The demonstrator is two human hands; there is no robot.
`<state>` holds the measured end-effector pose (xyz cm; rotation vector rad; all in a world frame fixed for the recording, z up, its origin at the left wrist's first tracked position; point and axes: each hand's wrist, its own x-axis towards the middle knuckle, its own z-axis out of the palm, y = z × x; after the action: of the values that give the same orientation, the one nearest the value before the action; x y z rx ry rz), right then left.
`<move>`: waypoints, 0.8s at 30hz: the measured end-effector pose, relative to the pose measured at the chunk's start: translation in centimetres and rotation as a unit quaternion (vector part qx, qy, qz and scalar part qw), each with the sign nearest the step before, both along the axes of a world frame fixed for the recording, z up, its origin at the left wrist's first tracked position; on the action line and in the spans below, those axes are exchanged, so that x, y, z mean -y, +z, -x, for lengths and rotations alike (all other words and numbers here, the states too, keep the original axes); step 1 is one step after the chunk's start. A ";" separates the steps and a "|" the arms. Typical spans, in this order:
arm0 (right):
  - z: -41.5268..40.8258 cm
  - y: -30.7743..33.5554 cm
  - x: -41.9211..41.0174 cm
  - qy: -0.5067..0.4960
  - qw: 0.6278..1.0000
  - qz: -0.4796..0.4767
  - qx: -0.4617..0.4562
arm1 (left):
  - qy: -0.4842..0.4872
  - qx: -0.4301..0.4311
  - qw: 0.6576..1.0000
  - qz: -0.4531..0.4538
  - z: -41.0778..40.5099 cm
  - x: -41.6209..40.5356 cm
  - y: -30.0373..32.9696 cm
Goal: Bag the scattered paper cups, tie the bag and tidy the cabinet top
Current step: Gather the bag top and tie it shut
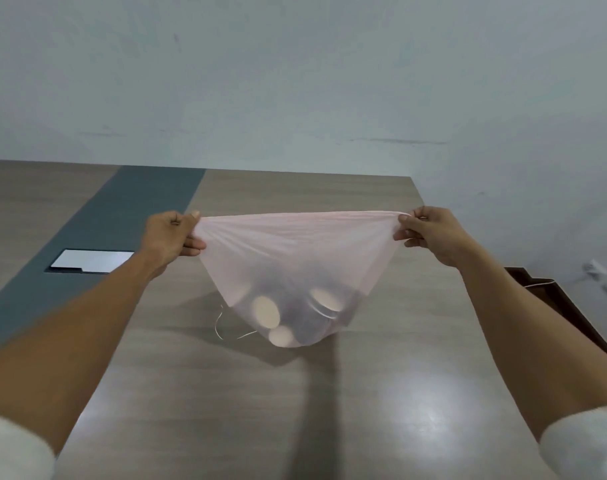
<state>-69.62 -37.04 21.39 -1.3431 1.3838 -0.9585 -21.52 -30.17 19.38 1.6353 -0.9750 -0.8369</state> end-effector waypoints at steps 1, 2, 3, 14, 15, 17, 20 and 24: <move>-0.2 -0.1 0.0 -0.001 1.000 0.002 0.004 | 0.005 0.000 1.000 0.004 0.1 0.1 -0.1; -0.2 -0.2 -0.1 -0.003 1.000 0.004 0.007 | 0.010 -0.002 1.000 0.008 0.2 0.2 -0.3; -0.3 -0.3 -0.2 -0.006 1.000 0.004 0.012 | 0.018 -0.007 1.000 0.011 0.3 0.3 -0.4; -1.1 -0.4 0.0 -0.017 0.998 -0.011 0.057 | -0.155 0.483 0.839 0.195 10.9 0.9 -1.3; -1.2 -0.3 0.0 -0.016 0.998 -0.012 0.060 | -0.189 0.510 0.818 0.186 12.2 1.3 -1.4; -1.2 -0.1 0.0 -0.016 0.998 -0.015 0.067 | -0.197 0.518 0.819 0.148 14.1 2.4 -1.2; -0.9 -0.1 0.0 -0.019 0.997 -0.022 0.076 | -0.206 0.481 0.851 0.048 14.8 4.3 -0.3; -0.6 -0.2 -0.2 -0.037 0.997 -0.013 0.063 | -0.227 0.377 0.897 0.032 14.2 5.2 1.1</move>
<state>-69.05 -36.87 21.17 -1.1979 1.3526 -1.0535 -35.74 -35.41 20.51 1.7239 -1.9616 -0.4295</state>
